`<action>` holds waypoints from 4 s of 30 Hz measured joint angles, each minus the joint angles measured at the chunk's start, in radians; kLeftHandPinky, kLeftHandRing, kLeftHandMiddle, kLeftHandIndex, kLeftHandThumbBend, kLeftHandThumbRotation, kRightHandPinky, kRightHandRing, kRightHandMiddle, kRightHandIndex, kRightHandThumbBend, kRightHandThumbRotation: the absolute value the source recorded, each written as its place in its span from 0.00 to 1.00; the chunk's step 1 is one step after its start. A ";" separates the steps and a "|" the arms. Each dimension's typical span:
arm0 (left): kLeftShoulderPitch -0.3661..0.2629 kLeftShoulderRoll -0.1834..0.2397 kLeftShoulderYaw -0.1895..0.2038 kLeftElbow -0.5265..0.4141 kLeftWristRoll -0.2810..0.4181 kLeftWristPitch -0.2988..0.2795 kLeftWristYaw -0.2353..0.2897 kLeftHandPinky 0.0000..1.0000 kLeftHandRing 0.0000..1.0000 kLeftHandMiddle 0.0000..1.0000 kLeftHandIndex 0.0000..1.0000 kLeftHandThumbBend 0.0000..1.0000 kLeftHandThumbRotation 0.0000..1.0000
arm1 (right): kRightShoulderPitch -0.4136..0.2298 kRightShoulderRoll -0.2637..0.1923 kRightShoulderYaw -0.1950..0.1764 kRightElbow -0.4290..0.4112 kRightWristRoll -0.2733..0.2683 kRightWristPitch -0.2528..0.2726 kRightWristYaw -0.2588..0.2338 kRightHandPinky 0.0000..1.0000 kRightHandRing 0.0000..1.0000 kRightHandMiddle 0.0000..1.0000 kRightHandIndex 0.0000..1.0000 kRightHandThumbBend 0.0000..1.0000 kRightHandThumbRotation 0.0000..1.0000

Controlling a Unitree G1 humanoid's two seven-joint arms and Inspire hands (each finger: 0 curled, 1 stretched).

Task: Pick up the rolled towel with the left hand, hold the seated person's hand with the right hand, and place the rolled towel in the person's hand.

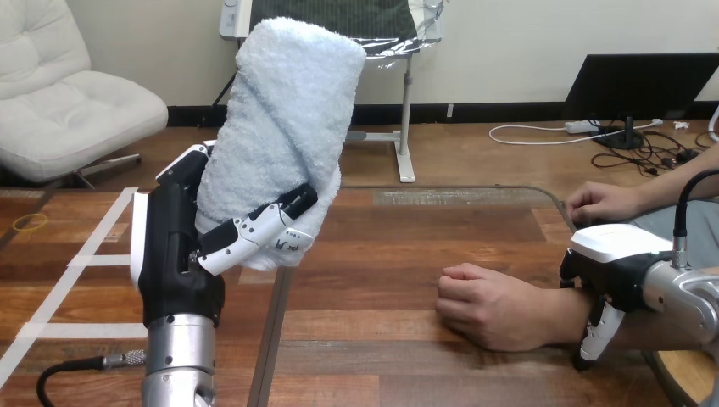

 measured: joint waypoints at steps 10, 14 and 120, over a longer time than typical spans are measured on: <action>0.000 -0.002 0.000 0.000 0.000 0.000 0.000 0.21 0.28 0.36 0.38 0.47 0.00 | 0.005 -0.001 -0.003 -0.018 0.008 0.011 0.029 0.24 0.33 0.41 0.47 0.80 0.35; 0.000 -0.003 -0.001 0.000 0.000 0.000 0.000 0.21 0.28 0.36 0.38 0.47 0.00 | 0.010 -0.001 -0.005 -0.024 0.015 0.012 0.042 0.27 0.37 0.44 0.49 0.82 0.39; -0.007 -0.004 0.001 0.001 0.002 0.000 0.002 0.21 0.28 0.36 0.38 0.49 0.00 | 0.049 -0.037 -0.047 -0.148 0.169 0.101 0.250 0.27 0.38 0.47 0.35 0.84 0.00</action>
